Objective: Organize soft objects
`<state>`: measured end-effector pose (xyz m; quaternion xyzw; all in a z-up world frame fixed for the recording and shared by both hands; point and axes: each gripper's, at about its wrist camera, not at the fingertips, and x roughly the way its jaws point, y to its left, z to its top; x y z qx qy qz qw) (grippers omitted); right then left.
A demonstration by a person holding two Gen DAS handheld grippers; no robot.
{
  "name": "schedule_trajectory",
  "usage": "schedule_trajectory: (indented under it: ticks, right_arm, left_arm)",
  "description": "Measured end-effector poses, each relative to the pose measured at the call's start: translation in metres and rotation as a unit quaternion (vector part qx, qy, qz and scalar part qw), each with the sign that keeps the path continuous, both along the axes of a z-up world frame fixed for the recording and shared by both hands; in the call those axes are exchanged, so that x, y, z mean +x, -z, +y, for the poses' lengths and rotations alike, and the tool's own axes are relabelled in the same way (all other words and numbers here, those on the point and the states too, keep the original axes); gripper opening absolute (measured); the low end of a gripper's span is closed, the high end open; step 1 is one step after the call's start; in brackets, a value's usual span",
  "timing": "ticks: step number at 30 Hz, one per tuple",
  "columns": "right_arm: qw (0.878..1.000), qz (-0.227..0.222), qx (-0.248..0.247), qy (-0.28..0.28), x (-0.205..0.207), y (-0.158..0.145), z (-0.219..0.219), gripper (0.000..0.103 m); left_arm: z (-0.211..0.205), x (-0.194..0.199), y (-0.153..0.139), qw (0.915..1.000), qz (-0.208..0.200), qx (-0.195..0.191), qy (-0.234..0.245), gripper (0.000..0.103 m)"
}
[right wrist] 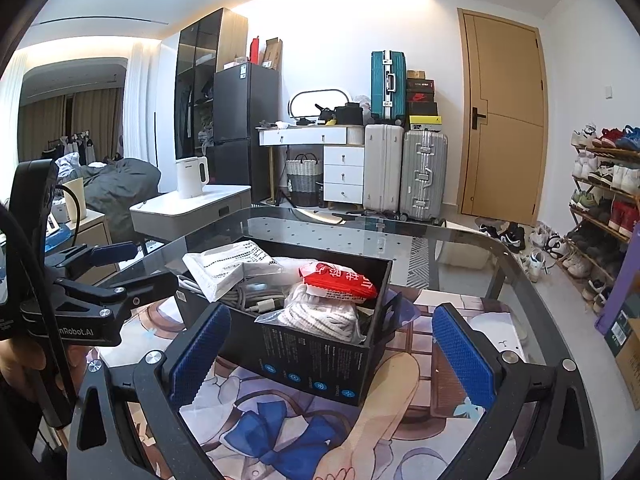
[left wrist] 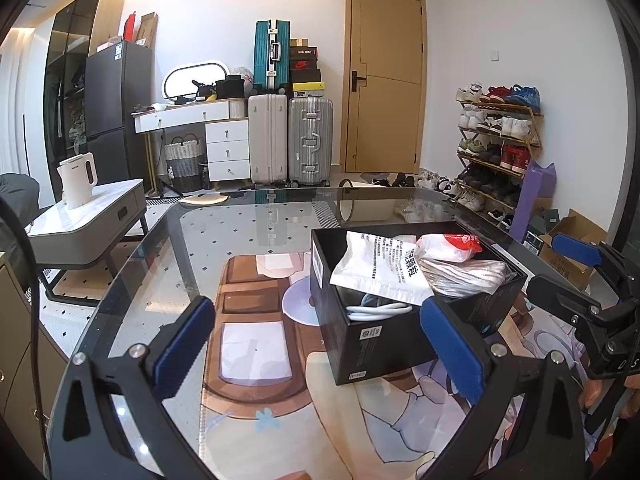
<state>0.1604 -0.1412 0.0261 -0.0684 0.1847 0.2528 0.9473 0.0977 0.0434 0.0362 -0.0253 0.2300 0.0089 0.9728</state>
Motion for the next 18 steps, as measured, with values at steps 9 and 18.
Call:
schedule_trajectory:
  ticks: [9,18]
  right_arm:
    - [1.0,0.001,0.001,0.0,0.0009,0.0006,-0.0016,0.103]
    - [1.0,-0.004,-0.001,0.0,-0.002,0.0025,-0.0036,0.103]
  left_arm:
    - [-0.0003,-0.001,-0.0016,1.0,-0.001,0.002,-0.002,0.103]
    - [0.0004,-0.0011,-0.0034,1.0,-0.003,-0.001,-0.005,0.103]
